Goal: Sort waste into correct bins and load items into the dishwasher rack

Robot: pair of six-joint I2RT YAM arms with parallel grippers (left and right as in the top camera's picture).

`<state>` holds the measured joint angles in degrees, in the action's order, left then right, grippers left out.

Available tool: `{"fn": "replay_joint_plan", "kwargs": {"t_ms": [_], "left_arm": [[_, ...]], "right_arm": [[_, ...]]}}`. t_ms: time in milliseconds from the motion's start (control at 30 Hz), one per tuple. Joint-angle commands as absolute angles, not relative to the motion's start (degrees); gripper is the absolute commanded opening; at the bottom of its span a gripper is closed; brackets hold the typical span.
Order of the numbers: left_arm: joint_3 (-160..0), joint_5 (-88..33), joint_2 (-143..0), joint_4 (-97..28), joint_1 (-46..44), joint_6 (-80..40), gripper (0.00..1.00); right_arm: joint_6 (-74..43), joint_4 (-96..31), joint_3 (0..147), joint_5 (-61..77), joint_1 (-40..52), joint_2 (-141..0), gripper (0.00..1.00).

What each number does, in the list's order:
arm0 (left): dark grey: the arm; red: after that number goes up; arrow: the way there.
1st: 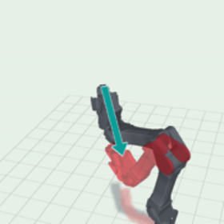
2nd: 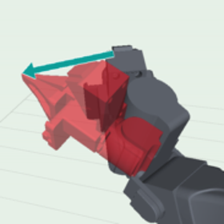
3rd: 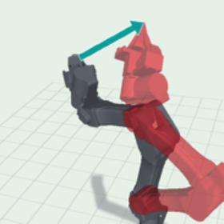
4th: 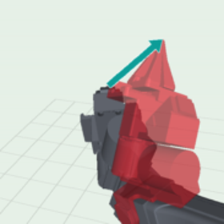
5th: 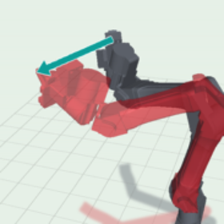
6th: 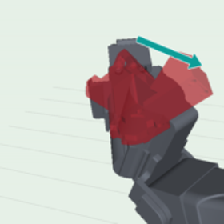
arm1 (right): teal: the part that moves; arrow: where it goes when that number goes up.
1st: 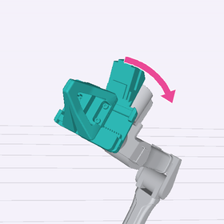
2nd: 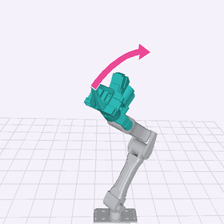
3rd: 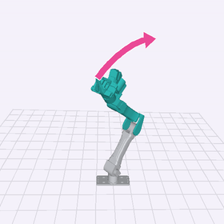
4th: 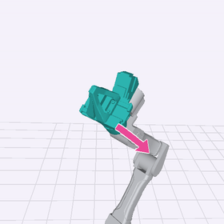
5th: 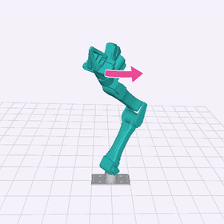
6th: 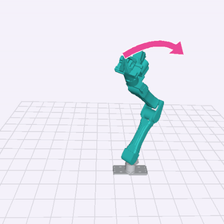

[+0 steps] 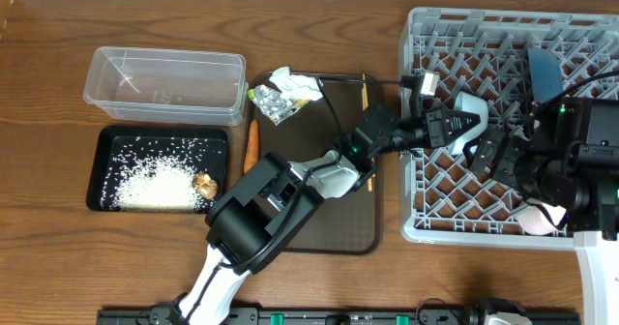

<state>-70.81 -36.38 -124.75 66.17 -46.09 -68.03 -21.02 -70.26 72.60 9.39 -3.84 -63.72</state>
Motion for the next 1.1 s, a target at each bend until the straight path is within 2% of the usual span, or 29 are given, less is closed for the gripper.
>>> {"fn": "replay_joint_plan", "kwargs": {"t_ms": [0,133,200,400,467,567,933,1067], "left_arm": [[-71.48,-35.29,-125.38,66.19,-45.76,-68.49,0.08],[-71.48,-35.31,-125.38,63.44,-44.73,-68.49,0.42],[-71.48,-35.9,-125.38,62.15,-43.7,-68.49,0.51],[-71.48,-42.19,-125.38,62.0,-38.72,-67.88,0.58],[-71.48,-45.21,-125.38,61.98,-36.67,-65.84,0.8],[-71.48,-49.12,-125.38,61.98,-34.37,-64.25,1.0],[-71.48,-59.24,-124.84,55.66,-28.14,-60.53,0.98],[-71.5,-58.92,-120.38,43.29,-26.24,-52.12,0.98]], "right_arm": [[-20.51,-70.37,73.06,9.04,-4.86,-63.37,0.99],[-20.51,-70.57,73.06,9.04,-4.86,-63.37,0.99],[-20.51,-70.65,73.06,9.04,-4.86,-63.37,0.99],[-20.53,-70.59,73.06,9.06,-4.86,-63.37,0.99],[-20.51,-70.57,73.06,9.06,-4.86,-63.37,0.99],[-20.51,-70.48,73.08,9.04,-4.86,-63.37,0.99],[-17.76,-70.3,73.06,9.5,-4.86,-63.22,0.99],[-14.72,-69.82,73.08,11.29,-4.84,-62.87,0.99]]}}
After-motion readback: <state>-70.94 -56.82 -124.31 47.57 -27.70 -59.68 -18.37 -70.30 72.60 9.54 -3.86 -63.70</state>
